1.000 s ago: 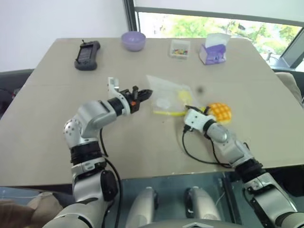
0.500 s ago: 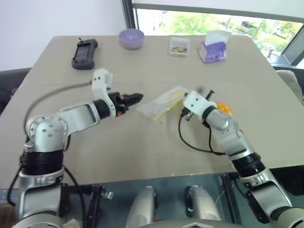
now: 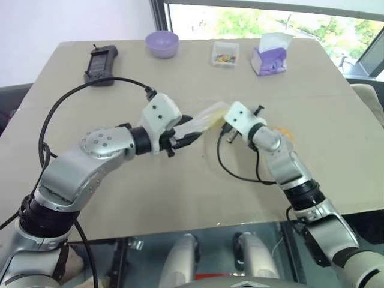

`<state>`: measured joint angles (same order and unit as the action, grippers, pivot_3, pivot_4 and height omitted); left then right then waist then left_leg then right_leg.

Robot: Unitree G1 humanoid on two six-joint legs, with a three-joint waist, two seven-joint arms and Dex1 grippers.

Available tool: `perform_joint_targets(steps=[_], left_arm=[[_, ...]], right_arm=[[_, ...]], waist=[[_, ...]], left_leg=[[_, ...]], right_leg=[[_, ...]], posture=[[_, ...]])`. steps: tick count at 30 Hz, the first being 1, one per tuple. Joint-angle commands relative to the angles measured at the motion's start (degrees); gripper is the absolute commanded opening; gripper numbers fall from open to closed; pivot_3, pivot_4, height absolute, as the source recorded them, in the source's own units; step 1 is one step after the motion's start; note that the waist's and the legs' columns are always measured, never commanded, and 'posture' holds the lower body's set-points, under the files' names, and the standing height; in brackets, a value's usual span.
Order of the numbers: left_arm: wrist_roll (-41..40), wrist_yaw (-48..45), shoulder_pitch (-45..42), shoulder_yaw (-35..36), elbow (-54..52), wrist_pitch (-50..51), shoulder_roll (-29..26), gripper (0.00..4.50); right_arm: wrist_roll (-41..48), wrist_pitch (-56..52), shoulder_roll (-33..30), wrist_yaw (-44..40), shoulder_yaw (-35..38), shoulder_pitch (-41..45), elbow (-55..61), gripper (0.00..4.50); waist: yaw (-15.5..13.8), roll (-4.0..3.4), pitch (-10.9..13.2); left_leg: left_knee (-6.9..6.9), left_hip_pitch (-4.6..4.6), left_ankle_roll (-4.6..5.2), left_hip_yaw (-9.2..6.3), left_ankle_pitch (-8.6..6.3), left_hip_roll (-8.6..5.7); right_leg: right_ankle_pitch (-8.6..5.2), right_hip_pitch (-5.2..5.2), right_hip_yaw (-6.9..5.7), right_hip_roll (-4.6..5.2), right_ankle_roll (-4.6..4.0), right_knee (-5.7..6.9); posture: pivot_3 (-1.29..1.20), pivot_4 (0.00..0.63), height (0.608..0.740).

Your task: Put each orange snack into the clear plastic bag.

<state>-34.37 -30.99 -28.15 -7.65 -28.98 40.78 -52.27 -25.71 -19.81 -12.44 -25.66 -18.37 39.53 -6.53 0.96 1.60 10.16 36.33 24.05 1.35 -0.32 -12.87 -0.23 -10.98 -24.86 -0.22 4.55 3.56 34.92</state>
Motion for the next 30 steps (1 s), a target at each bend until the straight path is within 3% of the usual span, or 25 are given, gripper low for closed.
perform_joint_targets(steps=[1, 8, 26, 30], left_arm=[[3.6, 0.7, 0.1, -0.4, -2.2, 1.6, 0.6, 2.44], [10.6, 2.0, 0.7, -2.2, -2.0, 3.2, 3.2, 2.44], [17.3, 0.2, -1.3, -3.9, -1.8, 5.3, 8.7, 2.44], [17.9, -0.7, -1.6, -3.9, -1.3, 5.5, 9.1, 1.39]], right_arm=[[0.4, 0.4, -0.1, 0.5, 0.1, 1.7, 0.1, 0.00], [1.1, 1.7, -1.0, 0.2, 0.4, 1.3, -0.2, 0.00], [1.4, 2.7, -0.8, 1.3, -0.7, 1.0, -1.5, 0.00], [1.3, 2.7, -0.5, 1.6, -0.9, 0.9, -1.4, 0.00]], waist=[[-0.1, 0.00, 0.0], [0.0, 0.00, 0.0], [0.0, 0.00, 0.0], [0.0, 0.00, 0.0]], left_leg=[[0.02, 0.00, 0.00, -0.01, 0.00, 0.00], [0.12, -0.02, 0.00, -0.05, 0.00, 0.01], [0.74, -0.08, 0.03, -0.08, -0.01, 0.02], [0.82, -0.12, 0.07, -0.10, -0.04, 0.02]], right_leg=[[0.00, 0.00, 0.00, 0.00, 0.00, 0.03], [0.01, 0.04, -0.03, -0.03, 0.01, 0.13], [0.00, 0.06, 0.00, -0.04, 0.00, 0.89], [0.01, 0.09, 0.00, -0.05, 0.00, 0.98]], posture=[[0.00, 0.150, 0.740], [0.00, 0.150, 0.740], [0.00, 0.150, 0.740], [0.00, 0.150, 0.740]])
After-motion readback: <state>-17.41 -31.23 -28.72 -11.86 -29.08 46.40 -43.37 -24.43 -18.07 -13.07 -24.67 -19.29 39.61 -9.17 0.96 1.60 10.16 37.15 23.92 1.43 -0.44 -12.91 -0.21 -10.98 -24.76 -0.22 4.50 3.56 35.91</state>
